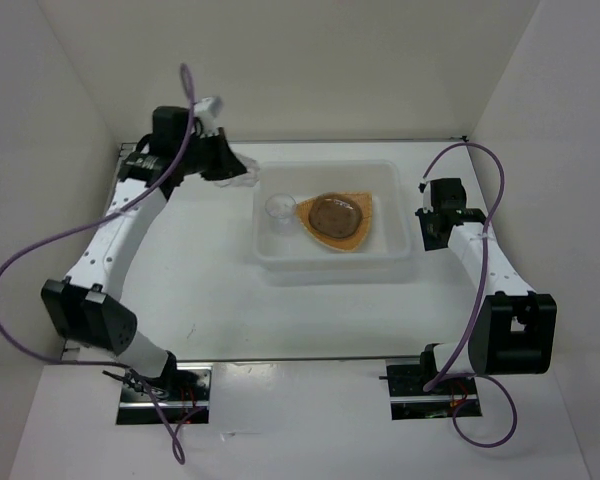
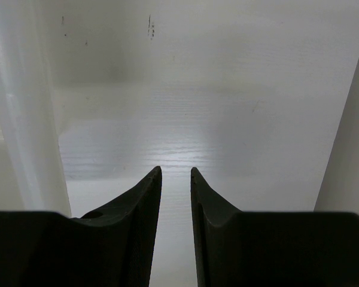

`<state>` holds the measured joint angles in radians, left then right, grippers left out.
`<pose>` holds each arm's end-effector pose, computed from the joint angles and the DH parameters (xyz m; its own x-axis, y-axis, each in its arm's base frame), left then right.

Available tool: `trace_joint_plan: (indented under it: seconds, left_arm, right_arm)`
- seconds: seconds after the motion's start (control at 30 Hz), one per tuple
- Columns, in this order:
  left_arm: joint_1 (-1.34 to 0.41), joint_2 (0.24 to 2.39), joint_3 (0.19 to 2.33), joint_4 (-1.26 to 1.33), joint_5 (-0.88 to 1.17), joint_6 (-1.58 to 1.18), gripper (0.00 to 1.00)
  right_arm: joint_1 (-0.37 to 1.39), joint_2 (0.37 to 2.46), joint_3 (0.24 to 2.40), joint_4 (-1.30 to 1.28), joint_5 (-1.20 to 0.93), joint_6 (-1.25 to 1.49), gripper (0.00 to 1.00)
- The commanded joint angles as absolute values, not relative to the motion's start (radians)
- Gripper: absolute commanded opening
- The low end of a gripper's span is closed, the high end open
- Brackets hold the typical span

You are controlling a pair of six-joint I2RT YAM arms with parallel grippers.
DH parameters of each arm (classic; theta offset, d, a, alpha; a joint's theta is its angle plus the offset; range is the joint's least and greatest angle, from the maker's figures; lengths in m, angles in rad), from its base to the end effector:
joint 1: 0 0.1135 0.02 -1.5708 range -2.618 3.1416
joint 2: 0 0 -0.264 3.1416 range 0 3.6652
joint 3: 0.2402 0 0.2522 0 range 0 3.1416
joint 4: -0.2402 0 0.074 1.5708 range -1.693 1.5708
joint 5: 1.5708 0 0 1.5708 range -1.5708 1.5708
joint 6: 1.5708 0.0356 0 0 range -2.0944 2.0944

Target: Place the mixed dishes into the plastic bin

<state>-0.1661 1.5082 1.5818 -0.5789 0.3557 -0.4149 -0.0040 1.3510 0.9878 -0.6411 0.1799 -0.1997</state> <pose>0.3306 -0.0680 0.4029 -0.6205 -0.2791 -0.7328 0.2244 0.8322 -0.5070 0.2712 -0.0075 0.2482 -0.8468 -0.1918 -0.4961 -0.0694 0.9646 -0.2544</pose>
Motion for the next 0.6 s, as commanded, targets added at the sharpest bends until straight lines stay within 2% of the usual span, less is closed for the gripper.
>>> trace_joint_plan:
  seconds: [0.0,0.1,0.23,0.57]
  left_arm:
    - [-0.308,1.685,1.731,-0.718,0.324,-0.275,0.0]
    - [-0.457,1.791,1.804,-0.804,0.192,-0.252,0.0]
    - [-0.52,1.874,1.813,-0.831,0.104,-0.261,0.0]
    - [-0.572,2.005,1.822,-0.824,0.043,-0.241,0.0]
  right_arm:
    - [0.005,1.355,0.979,-0.609,0.187,-0.198,0.32]
    - [0.005,1.345,0.979,-0.609,0.187,-0.198,0.32]
    - [0.005,1.336,0.979,-0.609,0.196,-0.198,0.32]
    - [0.005,1.336,0.979,-0.609,0.206,-0.198,0.32]
